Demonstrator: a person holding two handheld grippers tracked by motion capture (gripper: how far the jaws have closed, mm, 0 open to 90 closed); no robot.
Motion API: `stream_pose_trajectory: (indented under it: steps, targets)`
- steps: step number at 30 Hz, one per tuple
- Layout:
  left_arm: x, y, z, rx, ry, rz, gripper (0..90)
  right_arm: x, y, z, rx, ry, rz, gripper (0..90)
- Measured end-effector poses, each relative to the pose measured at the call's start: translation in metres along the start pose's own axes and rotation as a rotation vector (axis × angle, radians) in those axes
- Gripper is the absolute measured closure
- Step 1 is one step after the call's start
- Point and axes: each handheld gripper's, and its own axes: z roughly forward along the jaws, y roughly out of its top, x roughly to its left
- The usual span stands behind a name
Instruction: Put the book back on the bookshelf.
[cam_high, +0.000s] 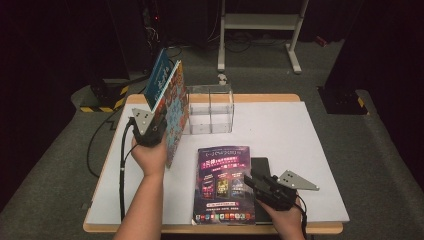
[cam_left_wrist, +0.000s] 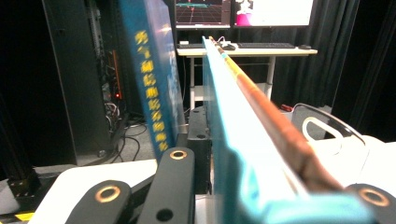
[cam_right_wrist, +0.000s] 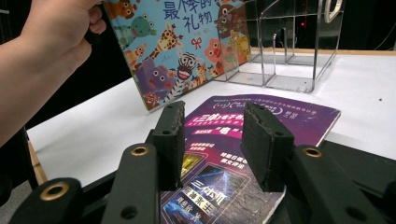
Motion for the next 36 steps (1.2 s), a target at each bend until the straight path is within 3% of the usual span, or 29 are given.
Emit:
stream_pose_trajectory:
  steps: [11, 24, 36]
  targets:
    - [0.005, -0.004, -0.01, 0.019, -0.013, 0.046, 77.1, 0.001, -0.004, 0.003, 0.015, -0.002, -0.002, 59.1]
    - [-0.002, -0.007, -0.026, 0.046, -0.036, 0.091, 74.9, 0.001, -0.004, 0.001, 0.012, -0.003, 0.004, 59.1]
    - [0.005, -0.019, -0.028, 0.081, -0.057, 0.05, 73.5, 0.001, -0.004, 0.001, 0.014, 0.0, 0.005, 59.1]
